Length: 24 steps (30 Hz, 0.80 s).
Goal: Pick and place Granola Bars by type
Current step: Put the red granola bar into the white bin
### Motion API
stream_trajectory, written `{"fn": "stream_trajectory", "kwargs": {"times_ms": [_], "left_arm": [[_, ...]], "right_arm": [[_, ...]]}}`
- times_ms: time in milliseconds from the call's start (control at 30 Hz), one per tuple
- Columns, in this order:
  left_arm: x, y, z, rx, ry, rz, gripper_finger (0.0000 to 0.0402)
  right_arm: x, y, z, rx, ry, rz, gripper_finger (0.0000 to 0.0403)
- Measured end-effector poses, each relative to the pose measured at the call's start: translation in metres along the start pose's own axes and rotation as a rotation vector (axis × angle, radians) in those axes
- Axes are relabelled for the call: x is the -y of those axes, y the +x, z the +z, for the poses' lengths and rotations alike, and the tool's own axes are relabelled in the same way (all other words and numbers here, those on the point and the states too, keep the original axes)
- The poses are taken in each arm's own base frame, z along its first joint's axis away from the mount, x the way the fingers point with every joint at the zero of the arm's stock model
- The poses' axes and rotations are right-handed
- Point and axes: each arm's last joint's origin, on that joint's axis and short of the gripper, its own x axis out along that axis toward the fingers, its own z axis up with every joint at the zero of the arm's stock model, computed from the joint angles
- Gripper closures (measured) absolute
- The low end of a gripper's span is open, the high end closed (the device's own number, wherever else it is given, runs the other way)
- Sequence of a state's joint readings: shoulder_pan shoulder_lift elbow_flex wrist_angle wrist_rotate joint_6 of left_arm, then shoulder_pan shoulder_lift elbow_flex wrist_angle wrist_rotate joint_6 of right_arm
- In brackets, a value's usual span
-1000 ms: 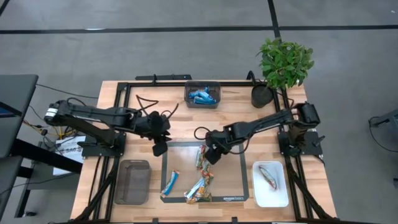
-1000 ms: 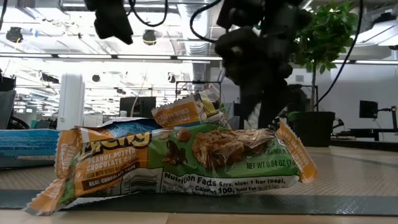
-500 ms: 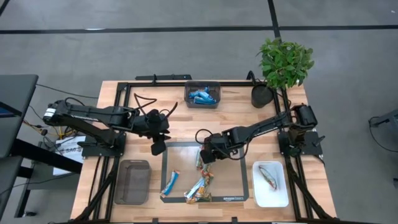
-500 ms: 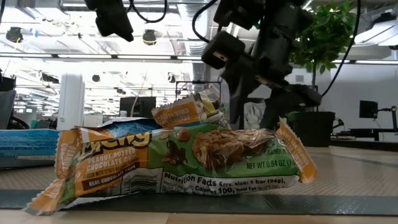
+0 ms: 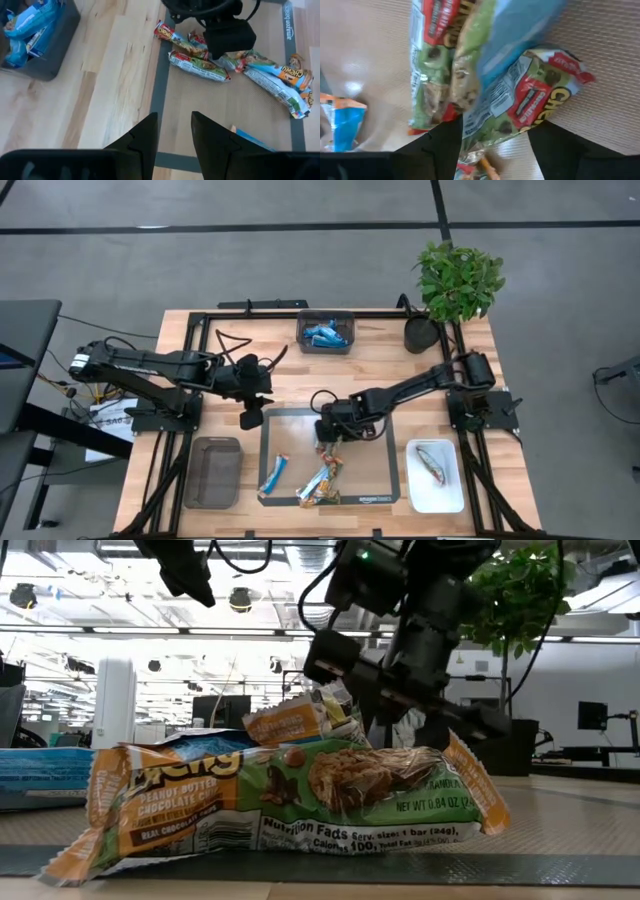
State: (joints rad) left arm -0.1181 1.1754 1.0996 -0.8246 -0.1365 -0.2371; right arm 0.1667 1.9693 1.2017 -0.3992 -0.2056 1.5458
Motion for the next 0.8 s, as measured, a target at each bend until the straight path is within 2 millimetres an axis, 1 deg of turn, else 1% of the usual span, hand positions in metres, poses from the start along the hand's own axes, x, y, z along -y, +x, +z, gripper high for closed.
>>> {"fn": "stream_trajectory", "kwargs": {"times_ms": [133,400,500,633,800], "left_arm": [[0.000,0.000,0.000,-0.002,0.017,0.000,0.0292],[0.000,0.000,0.000,-0.002,0.021,0.000,0.0292],[0.000,0.000,0.000,-0.001,0.021,-0.001,0.0292],[0.000,0.000,0.000,-0.001,0.021,-0.003,0.0292],[0.002,0.000,0.003,0.021,0.027,-0.063,0.0292]], "right_arm": [[-0.007,0.004,0.001,-0.007,-0.010,-0.013,0.0218],[-0.015,0.003,0.003,0.017,-0.099,-0.008,0.0340],[-0.018,0.001,0.005,0.012,-0.127,-0.005,0.0371],[-0.030,-0.010,0.008,-0.010,-0.196,0.013,0.0386],[-0.050,-0.036,0.009,-0.114,-0.376,0.018,0.0376]]}}
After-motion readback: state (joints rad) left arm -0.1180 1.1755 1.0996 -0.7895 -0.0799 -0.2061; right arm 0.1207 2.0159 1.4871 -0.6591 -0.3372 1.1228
